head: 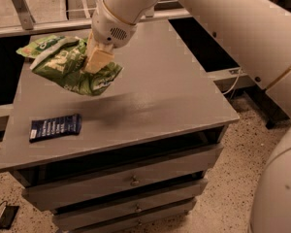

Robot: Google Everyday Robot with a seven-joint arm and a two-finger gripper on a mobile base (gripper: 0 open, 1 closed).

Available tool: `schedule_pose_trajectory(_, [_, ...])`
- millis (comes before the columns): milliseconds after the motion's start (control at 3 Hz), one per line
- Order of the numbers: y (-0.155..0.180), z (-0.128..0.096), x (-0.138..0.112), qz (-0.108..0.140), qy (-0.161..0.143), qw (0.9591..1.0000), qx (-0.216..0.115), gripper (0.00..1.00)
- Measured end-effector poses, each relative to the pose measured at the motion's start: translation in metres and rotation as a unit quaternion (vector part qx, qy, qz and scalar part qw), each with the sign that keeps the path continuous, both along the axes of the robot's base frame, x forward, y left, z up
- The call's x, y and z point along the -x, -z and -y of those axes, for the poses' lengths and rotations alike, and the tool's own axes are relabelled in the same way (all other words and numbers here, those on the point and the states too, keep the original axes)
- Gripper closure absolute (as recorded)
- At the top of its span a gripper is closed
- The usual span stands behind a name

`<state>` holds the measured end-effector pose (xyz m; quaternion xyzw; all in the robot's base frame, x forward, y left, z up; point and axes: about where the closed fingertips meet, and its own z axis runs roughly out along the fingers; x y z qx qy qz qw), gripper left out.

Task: Move green jalapeno chip bag near rxbar blueberry

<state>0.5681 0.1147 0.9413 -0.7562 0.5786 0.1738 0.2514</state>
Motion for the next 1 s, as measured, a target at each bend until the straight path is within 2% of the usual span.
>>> schedule_pose_trajectory(333, [0.0011,-0.0017,0.0039,-0.004,-0.004,1.0,-0.003,0.05])
schedule_pose_trajectory(667, [0.0016,-0.0025,0.004,-0.004,-0.005,1.0,-0.003,0.0])
schedule_pose_trajectory(1000, [0.0016,-0.0026,0.0041,-0.004,-0.005,1.0,-0.003,0.0])
